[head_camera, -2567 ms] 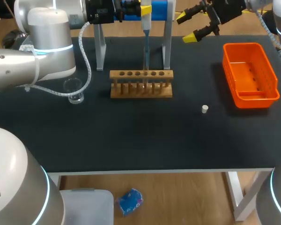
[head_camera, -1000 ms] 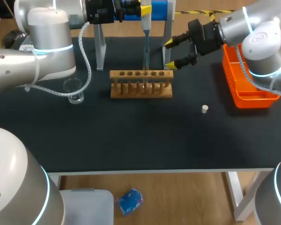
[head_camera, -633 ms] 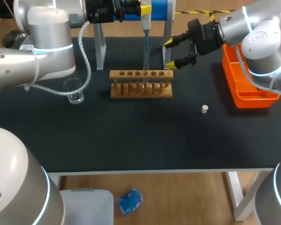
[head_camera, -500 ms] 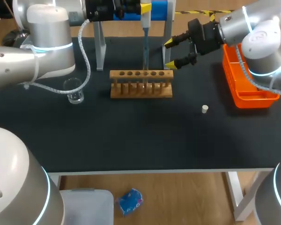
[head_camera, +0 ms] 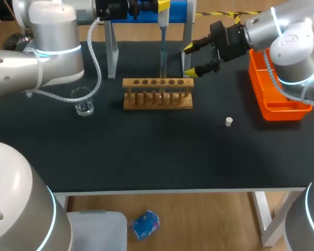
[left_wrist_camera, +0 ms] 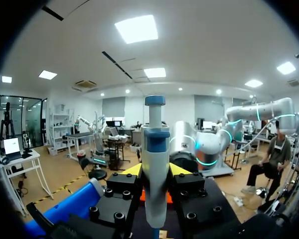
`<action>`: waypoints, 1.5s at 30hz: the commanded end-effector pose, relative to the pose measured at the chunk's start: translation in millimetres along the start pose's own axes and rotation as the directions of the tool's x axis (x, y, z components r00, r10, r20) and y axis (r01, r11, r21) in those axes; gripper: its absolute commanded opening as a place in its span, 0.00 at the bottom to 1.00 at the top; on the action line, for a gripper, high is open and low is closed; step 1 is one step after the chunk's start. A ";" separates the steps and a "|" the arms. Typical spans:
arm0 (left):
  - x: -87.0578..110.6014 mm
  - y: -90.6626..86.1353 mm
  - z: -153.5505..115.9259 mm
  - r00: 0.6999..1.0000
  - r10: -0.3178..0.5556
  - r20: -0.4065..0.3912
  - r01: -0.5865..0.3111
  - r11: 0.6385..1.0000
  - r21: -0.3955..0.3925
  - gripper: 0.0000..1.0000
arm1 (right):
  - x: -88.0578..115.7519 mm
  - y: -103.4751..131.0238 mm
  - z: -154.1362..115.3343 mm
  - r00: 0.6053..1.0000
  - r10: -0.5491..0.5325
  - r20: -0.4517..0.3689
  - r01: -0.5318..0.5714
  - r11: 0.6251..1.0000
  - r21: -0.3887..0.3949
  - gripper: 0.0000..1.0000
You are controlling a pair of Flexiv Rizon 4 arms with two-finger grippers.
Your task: Invert the test tube, pick up the pipette, mount the tip to pipette, aspirate from beaker and dispense into the tube, eject the tip, return the pipette, and cap with the stopper.
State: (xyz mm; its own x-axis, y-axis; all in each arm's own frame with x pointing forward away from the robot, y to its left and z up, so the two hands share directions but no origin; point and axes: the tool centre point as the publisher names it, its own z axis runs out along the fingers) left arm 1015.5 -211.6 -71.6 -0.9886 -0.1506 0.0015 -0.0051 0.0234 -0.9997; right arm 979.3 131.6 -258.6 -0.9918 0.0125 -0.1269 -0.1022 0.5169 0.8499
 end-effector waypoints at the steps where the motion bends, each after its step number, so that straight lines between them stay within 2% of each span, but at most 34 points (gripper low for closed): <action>1: 4.4 -3.8 -0.6 1.000 0.007 0.010 -0.007 1.000 -0.004 0.00 | 0.1 -0.2 0.1 1.000 0.000 0.000 0.000 1.000 0.002 1.00; 28: 10.9 -39.3 2.2 0.998 0.068 -0.003 -0.068 0.997 -0.029 0.00 | 0.1 -0.2 0.1 1.000 0.000 0.000 0.000 1.000 0.002 1.00; 45: 18.4 -78.7 1.4 0.992 0.125 -0.007 -0.125 0.991 -0.042 0.00 | 0.1 -0.2 0.1 1.000 0.000 0.000 0.000 1.000 0.002 1.00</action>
State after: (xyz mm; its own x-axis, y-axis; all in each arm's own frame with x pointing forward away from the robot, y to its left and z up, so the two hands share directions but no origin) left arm 999.8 -218.0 1.1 -0.9821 -0.1408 -0.1251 0.1157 0.0730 -0.9906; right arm 979.1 131.7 -258.6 -0.9918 0.0130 -0.1273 -0.1023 0.5177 0.8494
